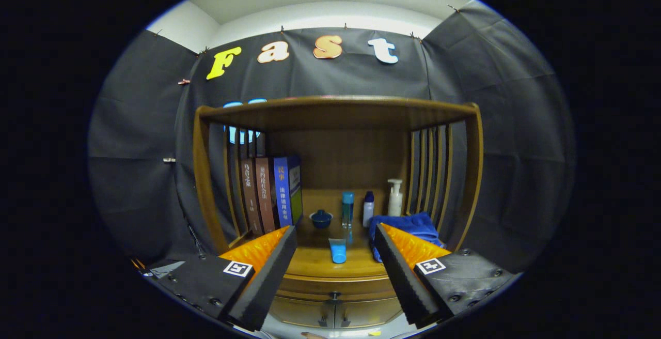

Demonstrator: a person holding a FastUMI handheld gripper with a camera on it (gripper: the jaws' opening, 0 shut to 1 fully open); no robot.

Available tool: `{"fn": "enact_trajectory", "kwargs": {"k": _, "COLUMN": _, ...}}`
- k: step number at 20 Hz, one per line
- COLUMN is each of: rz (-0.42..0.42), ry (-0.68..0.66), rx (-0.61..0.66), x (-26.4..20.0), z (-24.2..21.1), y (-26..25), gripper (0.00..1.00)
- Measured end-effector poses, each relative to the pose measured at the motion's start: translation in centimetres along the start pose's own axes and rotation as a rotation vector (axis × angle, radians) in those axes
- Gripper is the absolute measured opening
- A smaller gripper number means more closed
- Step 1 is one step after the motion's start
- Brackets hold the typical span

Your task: Pull open the drawer, take out the items inside it, and place them on the countertop above the cabinet.

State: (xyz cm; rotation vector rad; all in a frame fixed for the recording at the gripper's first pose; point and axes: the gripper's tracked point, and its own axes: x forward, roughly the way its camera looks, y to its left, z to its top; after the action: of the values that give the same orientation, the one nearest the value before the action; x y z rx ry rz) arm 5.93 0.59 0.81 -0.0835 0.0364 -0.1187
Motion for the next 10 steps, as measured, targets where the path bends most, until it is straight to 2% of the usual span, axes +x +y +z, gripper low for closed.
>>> {"fn": "enact_trajectory", "kwargs": {"k": 4, "rz": 0.007, "ry": -0.044, "rx": 0.007, "x": -2.2, "z": 2.2, "y": 0.4, "gripper": 0.99}}
{"fn": "enact_trajectory", "kwargs": {"k": 10, "rz": 0.007, "ry": -0.046, "rx": 0.011, "x": -3.3, "z": 2.5, "y": 0.4, "gripper": 0.99}}
